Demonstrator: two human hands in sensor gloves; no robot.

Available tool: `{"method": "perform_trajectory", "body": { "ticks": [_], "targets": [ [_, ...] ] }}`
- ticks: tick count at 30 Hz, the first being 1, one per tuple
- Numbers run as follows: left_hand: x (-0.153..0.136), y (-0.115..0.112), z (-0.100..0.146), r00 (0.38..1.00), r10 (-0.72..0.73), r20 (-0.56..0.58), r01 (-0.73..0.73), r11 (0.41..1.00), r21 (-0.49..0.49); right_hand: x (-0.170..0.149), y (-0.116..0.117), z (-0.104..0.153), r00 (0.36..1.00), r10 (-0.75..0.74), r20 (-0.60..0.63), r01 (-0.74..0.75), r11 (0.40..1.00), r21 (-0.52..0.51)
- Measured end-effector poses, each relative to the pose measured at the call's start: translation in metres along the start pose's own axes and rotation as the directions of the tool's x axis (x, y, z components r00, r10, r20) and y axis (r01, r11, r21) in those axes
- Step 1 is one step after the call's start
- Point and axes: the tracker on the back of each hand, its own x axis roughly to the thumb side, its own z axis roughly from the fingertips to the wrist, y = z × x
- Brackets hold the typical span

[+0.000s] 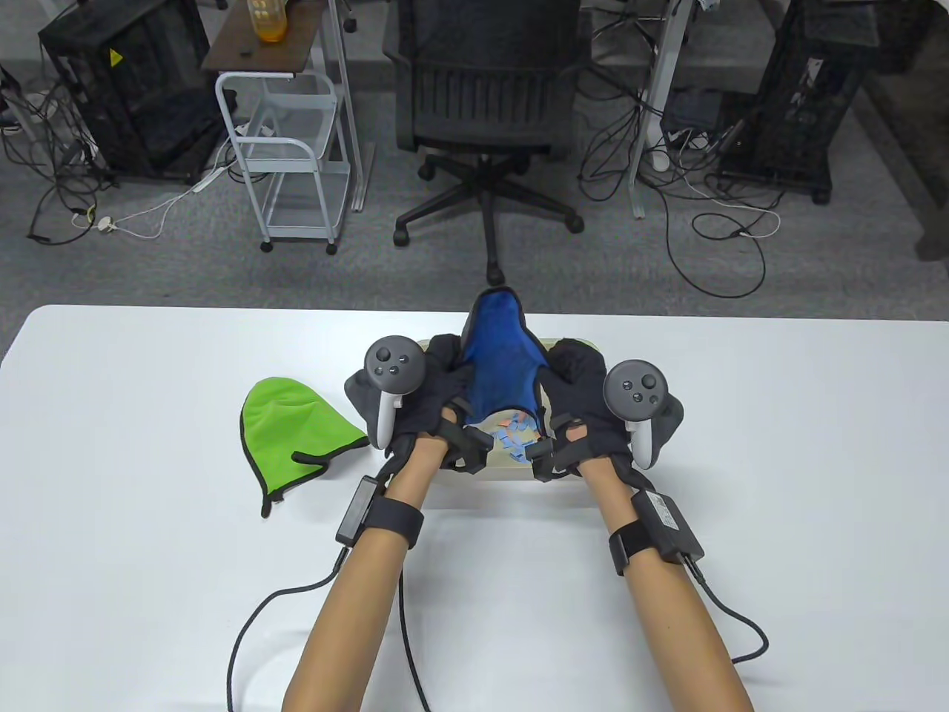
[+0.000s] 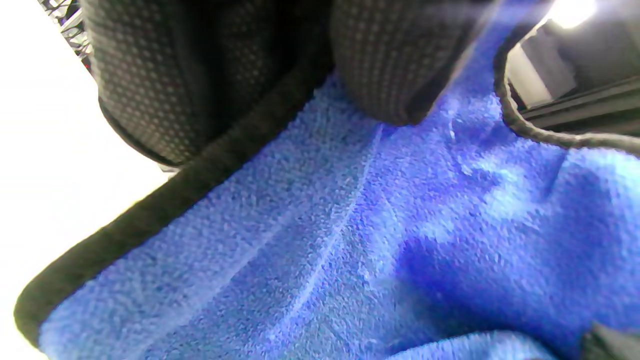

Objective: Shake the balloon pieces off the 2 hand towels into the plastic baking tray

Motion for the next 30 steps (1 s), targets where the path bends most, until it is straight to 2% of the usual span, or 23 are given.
{"method": "perform_trajectory", "body": {
  "ticks": [4,9,12,16,19,21,25,27,30],
  "targets": [
    [-0.008,-0.003,0.005,1.000,-0.006,-0.014,0.006,0.999,-0.034,0.007,-0.001,-0.003,1.000,0.005,0.002,-0.005,1.000,-0.003],
    [-0.014,0.007,0.018,1.000,0.006,-0.009,-0.007,0.994,-0.106,0.035,-0.019,-0.012,0.999,-0.040,0.031,0.041,0.999,-0.032],
    [-0.022,0.017,0.035,0.999,0.012,-0.033,-0.017,0.985,-0.174,0.052,-0.030,-0.015,0.998,-0.043,0.055,0.046,0.997,-0.057],
    [-0.029,0.035,0.066,0.996,0.005,-0.092,-0.024,0.977,-0.211,0.062,-0.038,-0.012,0.996,-0.038,0.075,0.044,0.996,-0.079],
    [-0.030,0.045,0.091,0.997,-0.044,-0.066,0.028,0.974,-0.227,0.063,-0.038,-0.010,0.996,-0.034,0.081,0.041,0.995,-0.091],
    [-0.032,0.046,0.110,0.997,-0.071,-0.010,0.066,0.965,-0.256,0.061,-0.037,-0.009,0.997,-0.037,0.069,0.042,0.995,-0.085],
    [-0.039,0.037,0.139,0.990,-0.114,0.083,0.135,0.942,-0.308,0.061,-0.037,-0.005,0.998,0.013,0.069,-0.006,0.994,-0.105],
    [-0.044,0.030,0.151,0.974,-0.174,0.148,0.209,0.939,-0.273,0.062,-0.039,-0.004,0.996,0.048,0.072,-0.040,0.992,-0.116],
    [-0.052,0.022,0.155,0.956,-0.211,0.204,0.261,0.929,-0.263,0.063,-0.043,-0.003,0.996,0.062,0.070,-0.054,0.991,-0.119]
  ]
}}
